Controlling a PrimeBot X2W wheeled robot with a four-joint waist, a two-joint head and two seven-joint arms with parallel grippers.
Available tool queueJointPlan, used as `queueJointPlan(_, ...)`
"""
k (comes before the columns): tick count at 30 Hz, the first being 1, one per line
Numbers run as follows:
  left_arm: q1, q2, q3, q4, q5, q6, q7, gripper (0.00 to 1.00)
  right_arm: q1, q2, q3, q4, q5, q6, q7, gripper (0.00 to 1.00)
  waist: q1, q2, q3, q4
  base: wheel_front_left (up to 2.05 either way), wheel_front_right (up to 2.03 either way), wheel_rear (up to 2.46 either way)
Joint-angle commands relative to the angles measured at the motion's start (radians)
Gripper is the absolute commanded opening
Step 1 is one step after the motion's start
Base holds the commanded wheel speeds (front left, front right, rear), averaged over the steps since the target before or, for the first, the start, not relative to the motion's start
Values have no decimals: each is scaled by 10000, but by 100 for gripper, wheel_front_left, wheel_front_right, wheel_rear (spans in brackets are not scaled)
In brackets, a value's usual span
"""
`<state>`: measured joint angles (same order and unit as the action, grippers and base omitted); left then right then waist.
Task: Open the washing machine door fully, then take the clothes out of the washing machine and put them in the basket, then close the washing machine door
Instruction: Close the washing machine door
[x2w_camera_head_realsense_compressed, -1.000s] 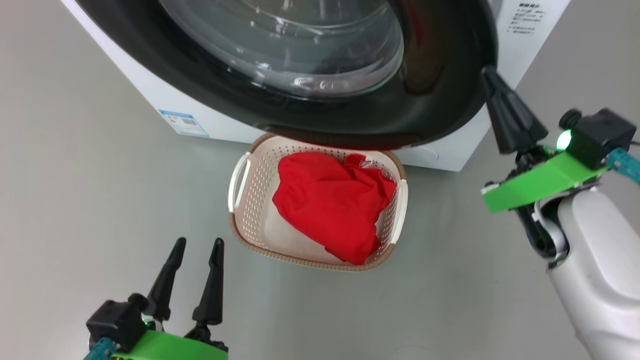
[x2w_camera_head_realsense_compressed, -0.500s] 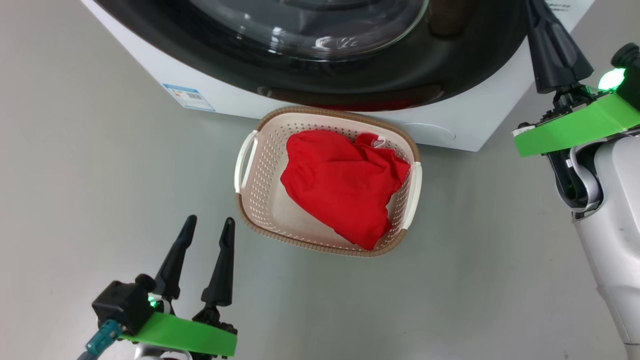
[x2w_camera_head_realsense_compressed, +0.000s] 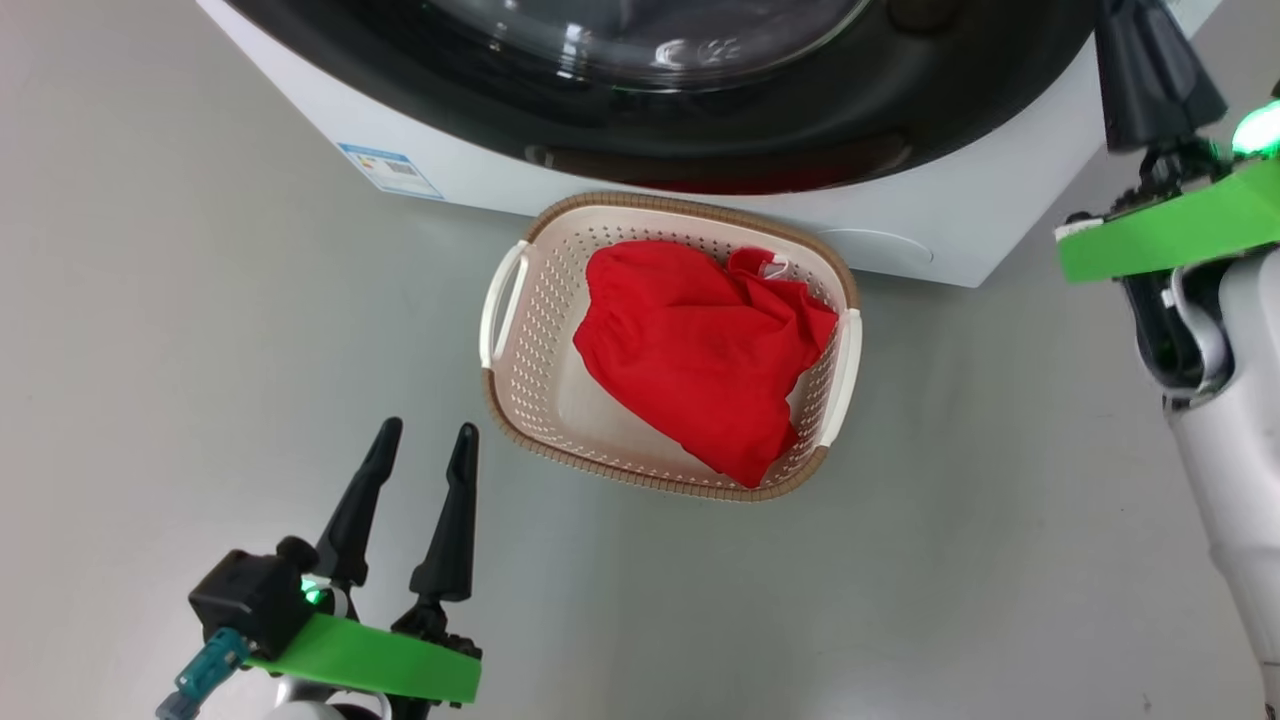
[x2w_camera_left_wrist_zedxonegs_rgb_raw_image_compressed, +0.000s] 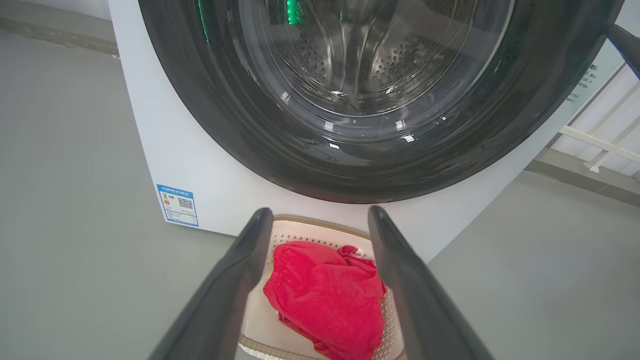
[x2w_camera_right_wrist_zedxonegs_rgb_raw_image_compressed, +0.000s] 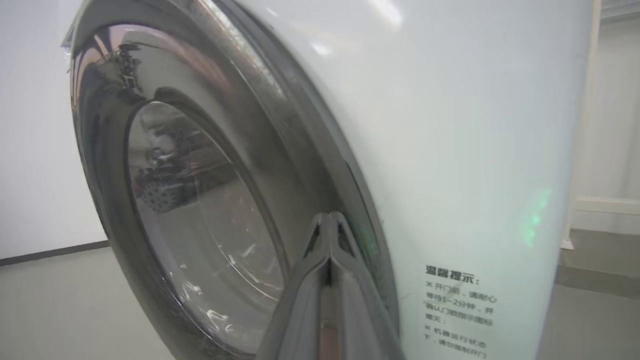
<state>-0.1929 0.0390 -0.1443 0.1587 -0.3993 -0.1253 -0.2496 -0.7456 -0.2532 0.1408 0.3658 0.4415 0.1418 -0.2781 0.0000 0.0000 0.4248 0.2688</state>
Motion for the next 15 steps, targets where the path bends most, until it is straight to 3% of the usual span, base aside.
queueJointPlan(1, -201, 112, 289, -282, -70, -54, -122, 100, -618, 1, -31, -72, 211, -111, 163, 0, 0, 0, 30, 9, 0, 0, 0)
queueJointPlan(9, -166, 112, 338, -259, -75, -54, -122, 100, -453, -10, 442, -320, 167, -111, 163, 0, 0, 0, -82, -75, 0, 0, 0)
queueJointPlan(11, -160, 112, 384, -243, -48, -54, -122, 100, -343, 24, 561, -359, 177, -111, 163, 5, 0, 0, -160, -141, 0, 0, 0)
queueJointPlan(13, -147, 112, 425, -218, -20, -54, -122, 100, -190, 82, 630, -396, 208, -111, 163, 3, 0, 0, -255, -209, 0, 0, 0)
queueJointPlan(15, -124, 112, 462, -192, 22, -54, -122, 100, -14, 148, 630, -422, 244, -111, 163, 12, 0, 0, -355, -287, 0, 0, 0)
